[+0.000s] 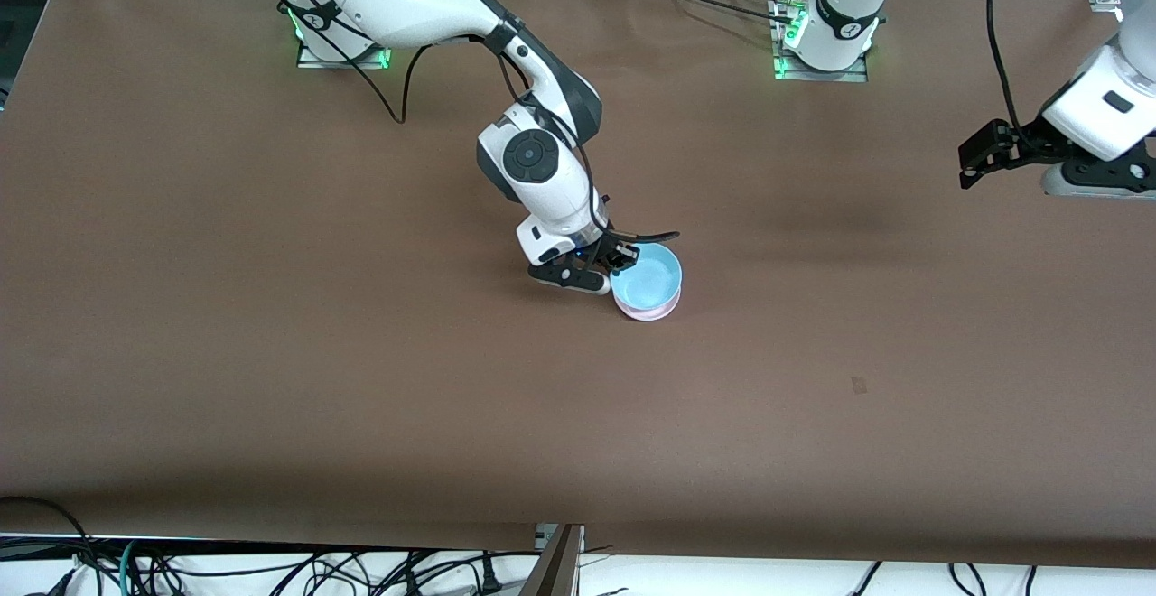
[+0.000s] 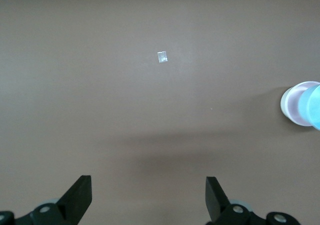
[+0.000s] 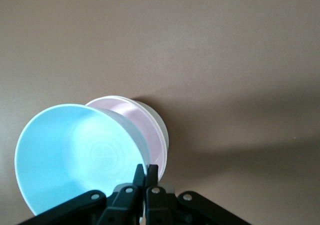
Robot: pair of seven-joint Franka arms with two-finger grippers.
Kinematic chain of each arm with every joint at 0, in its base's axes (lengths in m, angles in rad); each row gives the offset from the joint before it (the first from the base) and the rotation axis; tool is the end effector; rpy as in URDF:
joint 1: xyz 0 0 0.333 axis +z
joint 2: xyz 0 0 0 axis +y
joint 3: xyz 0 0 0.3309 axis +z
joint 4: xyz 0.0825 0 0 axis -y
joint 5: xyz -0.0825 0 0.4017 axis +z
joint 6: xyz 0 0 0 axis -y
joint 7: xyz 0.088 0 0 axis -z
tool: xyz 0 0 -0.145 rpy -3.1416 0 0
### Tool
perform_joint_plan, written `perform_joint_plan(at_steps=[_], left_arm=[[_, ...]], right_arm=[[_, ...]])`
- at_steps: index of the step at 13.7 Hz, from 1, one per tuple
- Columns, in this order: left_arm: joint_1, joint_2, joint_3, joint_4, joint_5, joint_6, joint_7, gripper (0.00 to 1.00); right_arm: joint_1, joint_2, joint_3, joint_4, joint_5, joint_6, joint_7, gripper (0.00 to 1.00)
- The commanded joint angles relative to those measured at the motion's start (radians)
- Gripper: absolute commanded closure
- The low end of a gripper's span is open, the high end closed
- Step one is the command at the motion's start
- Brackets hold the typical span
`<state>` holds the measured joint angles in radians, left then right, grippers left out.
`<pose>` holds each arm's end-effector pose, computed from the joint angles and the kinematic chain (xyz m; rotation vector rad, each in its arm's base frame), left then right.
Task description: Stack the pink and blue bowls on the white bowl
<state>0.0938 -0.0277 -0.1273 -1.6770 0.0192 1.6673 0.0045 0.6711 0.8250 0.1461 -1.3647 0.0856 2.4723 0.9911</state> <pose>0.5706 -0.0173 0.5733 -3.1185 0.0619 -0.0282 0.5642 0.5669 0.2215 -2.7833 0.4144 -0.0723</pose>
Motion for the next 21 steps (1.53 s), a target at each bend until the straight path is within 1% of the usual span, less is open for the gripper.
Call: perform_joint_plan(at_steps=[1,3,8,9,10,11,12,14,15,16,18,20,21], left_arm=[[0.055,0.008,-0.006,0.031,-0.054,-0.02,0.002,0.0],[0.055,0.008,-0.015,0.031,-0.048,-0.02,0.002,0.0],[0.046,0.009,-0.024,0.031,-0.039,-0.02,-0.004,0.0],[0.046,0.009,-0.025,0.031,-0.039,-0.02,-0.003,0.0],[0.046,0.008,-0.025,0.031,-0.039,-0.02,-0.001,0.0],[0.044,0.008,-0.028,0.031,-0.039,-0.02,-0.003,0.0],[0.044,0.008,-0.032,0.031,-0.039,-0.02,-0.001,0.0],[0.046,0.008,-0.034,0.031,-0.041,-0.02,0.0,0.0],[0.046,0.008,-0.034,0.031,-0.039,-0.021,0.0,0.0],[0.046,0.008,-0.034,0.03,-0.039,-0.021,0.0,0.0],[0.046,0.008,-0.034,0.03,-0.039,-0.029,0.0,0.0],[0.049,0.005,-0.034,0.031,-0.041,-0.034,0.003,0.0],[0.049,0.005,-0.034,0.03,-0.041,-0.035,0.003,0.0]], right_arm=[[0.022,0.037,-0.014,0.042,-0.038,0.017,0.035,1.0],[0.024,0.049,-0.014,0.042,-0.043,0.042,0.037,1.0],[0.025,0.054,-0.014,0.041,-0.064,0.04,0.035,1.0],[0.025,0.054,-0.014,0.041,-0.064,0.039,0.04,0.88],[0.025,0.055,-0.014,0.041,-0.064,0.04,0.049,0.58],[0.025,0.054,-0.014,0.041,-0.064,0.04,0.052,0.11],[0.024,0.052,-0.016,0.042,-0.064,0.037,0.047,0.0],[0.022,0.034,-0.039,0.044,-0.064,-0.005,0.04,0.0],[0.012,0.019,-0.051,0.055,-0.067,-0.076,0.025,0.0],[0.012,-0.01,-0.068,0.1,-0.07,-0.166,-0.017,0.0],[-0.014,-0.05,-0.089,0.148,-0.07,-0.327,-0.167,0.0],[-0.088,-0.116,-0.085,0.15,-0.072,-0.43,-0.297,0.0],[-0.132,-0.151,-0.085,0.144,-0.07,-0.472,-0.4,0.0]])
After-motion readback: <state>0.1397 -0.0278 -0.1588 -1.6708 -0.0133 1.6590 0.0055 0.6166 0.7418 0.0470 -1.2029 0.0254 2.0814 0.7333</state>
